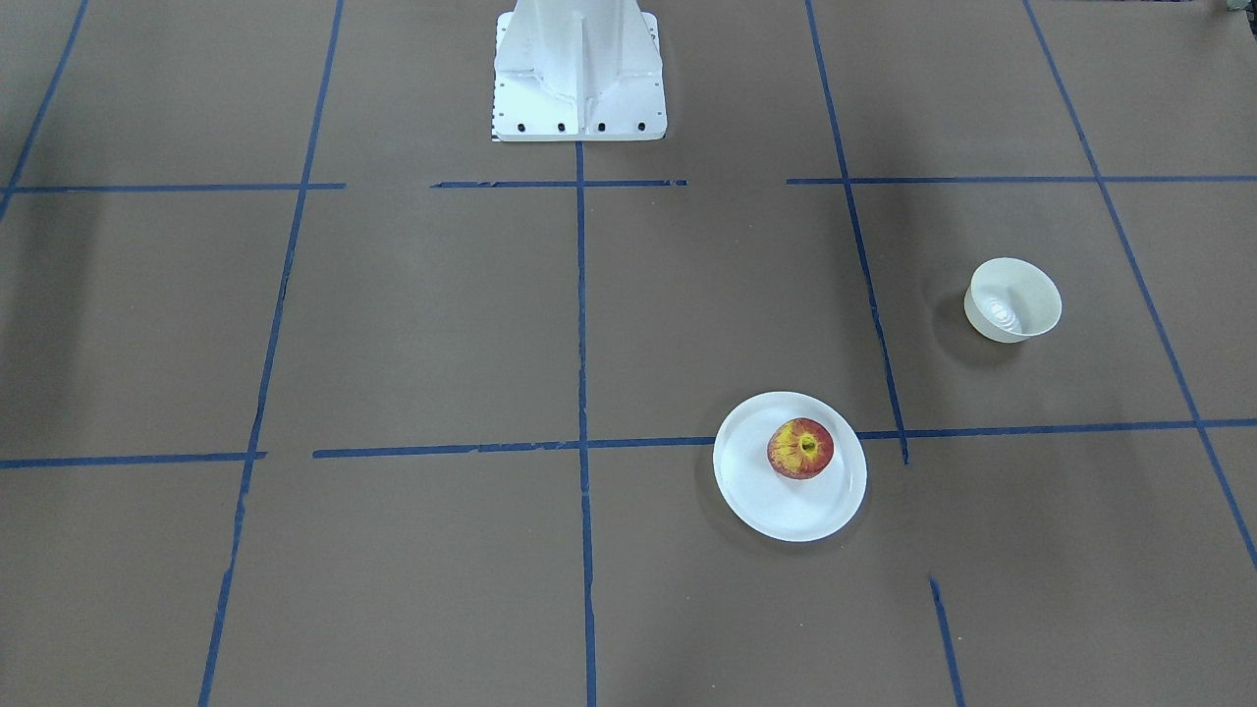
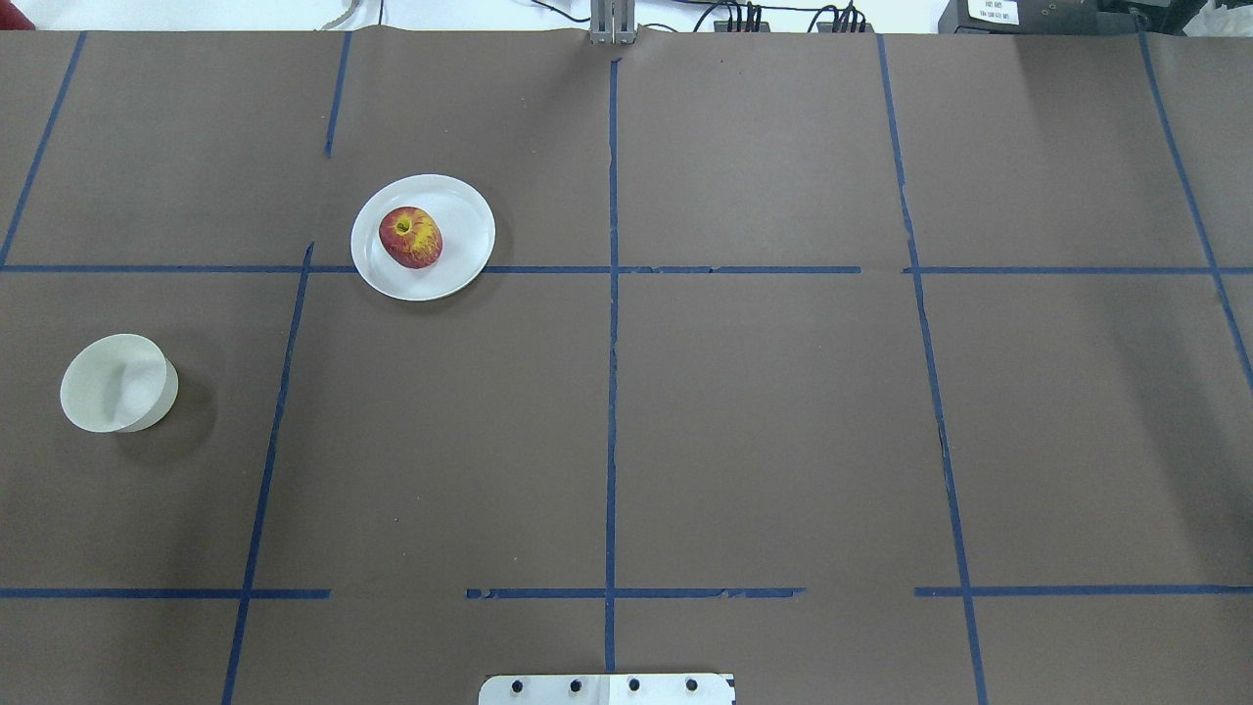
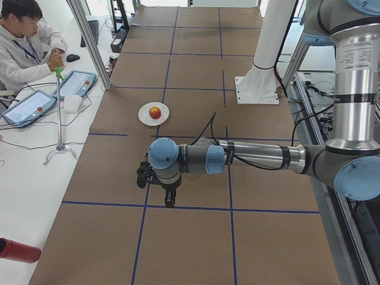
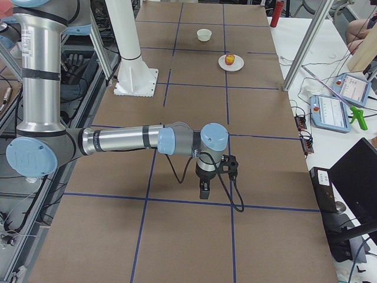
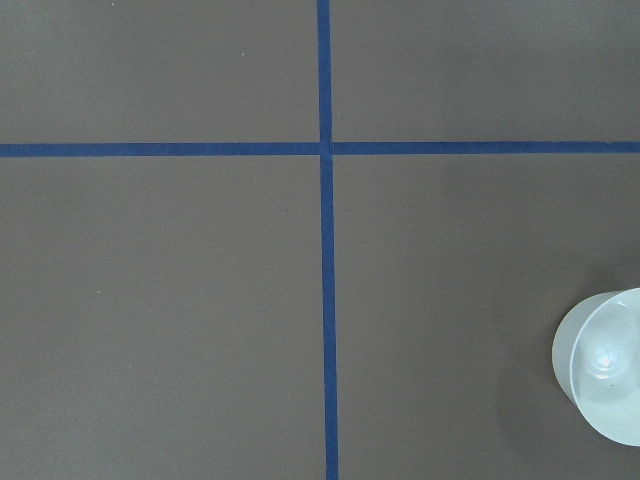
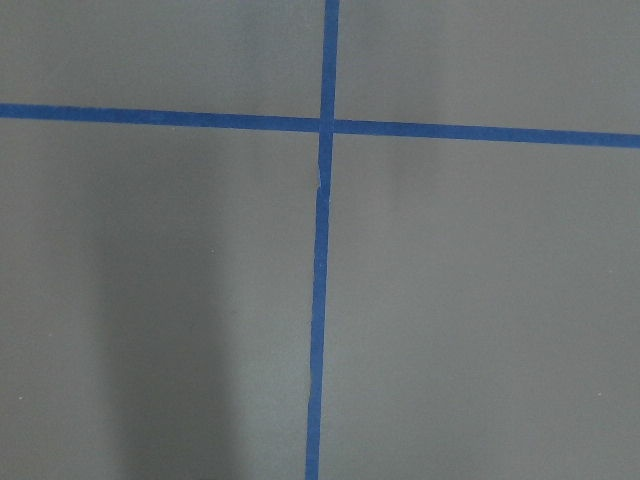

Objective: Move apple from plate to bowl

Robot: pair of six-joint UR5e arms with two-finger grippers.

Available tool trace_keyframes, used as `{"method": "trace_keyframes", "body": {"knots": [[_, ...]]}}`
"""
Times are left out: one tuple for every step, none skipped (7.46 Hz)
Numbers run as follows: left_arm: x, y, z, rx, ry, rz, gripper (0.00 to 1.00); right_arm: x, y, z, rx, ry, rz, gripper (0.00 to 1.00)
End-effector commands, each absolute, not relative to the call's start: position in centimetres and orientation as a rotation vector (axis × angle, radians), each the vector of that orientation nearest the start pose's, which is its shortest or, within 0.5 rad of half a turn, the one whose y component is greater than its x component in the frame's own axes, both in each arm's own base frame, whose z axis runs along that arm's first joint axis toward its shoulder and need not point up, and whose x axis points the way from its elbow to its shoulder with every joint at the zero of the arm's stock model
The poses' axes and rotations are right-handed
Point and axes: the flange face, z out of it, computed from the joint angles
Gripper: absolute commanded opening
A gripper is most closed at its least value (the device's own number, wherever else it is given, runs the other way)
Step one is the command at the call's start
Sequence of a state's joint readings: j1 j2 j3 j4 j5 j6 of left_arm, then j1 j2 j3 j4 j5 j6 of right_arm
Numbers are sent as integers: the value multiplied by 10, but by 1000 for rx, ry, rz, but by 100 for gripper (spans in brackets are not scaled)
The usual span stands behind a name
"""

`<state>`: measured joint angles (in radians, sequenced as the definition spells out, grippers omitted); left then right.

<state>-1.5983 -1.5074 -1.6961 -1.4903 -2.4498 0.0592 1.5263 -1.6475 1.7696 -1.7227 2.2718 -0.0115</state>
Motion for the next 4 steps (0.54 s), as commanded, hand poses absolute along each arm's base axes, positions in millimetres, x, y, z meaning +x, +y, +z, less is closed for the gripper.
{"method": "trace_keyframes", "body": {"knots": [[-75,-465,623,47,814,27,100,49,-457,617,-38,-700,-43,100],[-75,-462,624,48,812,29,100,49,-457,618,-41,-700,-44,100],[-76,-458,624,51,812,31,100,49,-457,618,-41,-700,-42,100],[-75,-439,645,20,817,15,100,49,-457,618,-41,-700,-42,100]]}}
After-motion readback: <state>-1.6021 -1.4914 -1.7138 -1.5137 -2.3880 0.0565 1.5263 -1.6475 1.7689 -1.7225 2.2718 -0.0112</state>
